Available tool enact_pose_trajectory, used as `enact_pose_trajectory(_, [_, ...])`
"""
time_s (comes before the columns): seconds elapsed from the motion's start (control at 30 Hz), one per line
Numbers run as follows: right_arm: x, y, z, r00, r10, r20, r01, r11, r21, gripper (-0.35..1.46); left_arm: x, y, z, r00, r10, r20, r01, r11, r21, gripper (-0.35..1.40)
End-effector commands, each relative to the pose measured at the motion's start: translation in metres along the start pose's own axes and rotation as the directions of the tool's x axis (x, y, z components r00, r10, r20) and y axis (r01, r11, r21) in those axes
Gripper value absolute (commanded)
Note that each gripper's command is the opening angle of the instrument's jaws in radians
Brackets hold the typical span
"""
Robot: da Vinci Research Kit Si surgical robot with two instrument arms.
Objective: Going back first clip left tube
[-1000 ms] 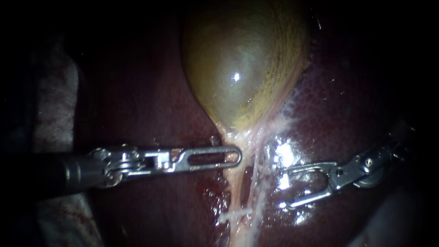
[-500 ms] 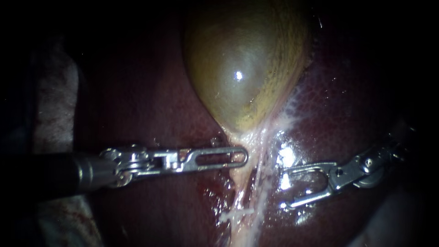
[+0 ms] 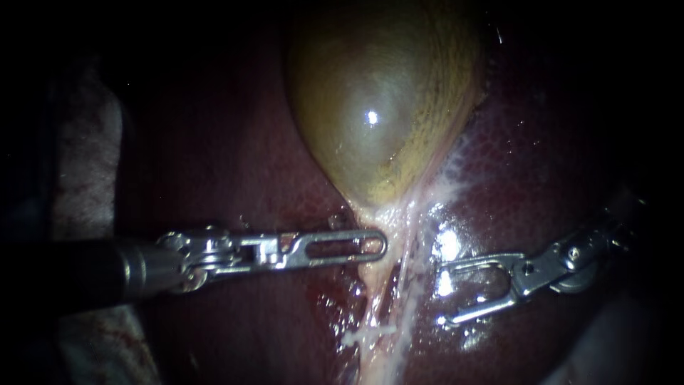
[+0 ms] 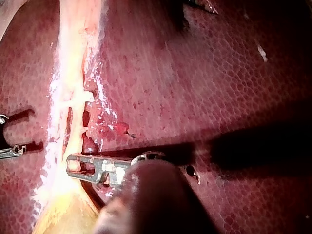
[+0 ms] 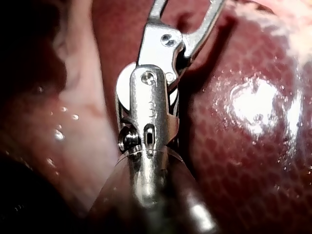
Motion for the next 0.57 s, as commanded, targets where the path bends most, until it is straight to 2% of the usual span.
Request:
enact_pose_trajectory(0.03, [0.0, 0.0, 0.0, 1.0, 0.0, 0.0, 0.0, 1.0, 0.001, 0.46, 0.0, 0.0, 0.0, 1.0, 0.0, 0.0, 0.0, 1.0, 0.0, -0.35])
enact_pose_trajectory(0.57, [-0.0001, 0.0, 0.0001, 1.0, 0.0, -0.001, 0.0, 1.0, 0.0, 0.46, 0.0, 0.0, -0.0001, 1.0, 0.0, 0.0, 0.0, 1.0, 0.0, -0.35])
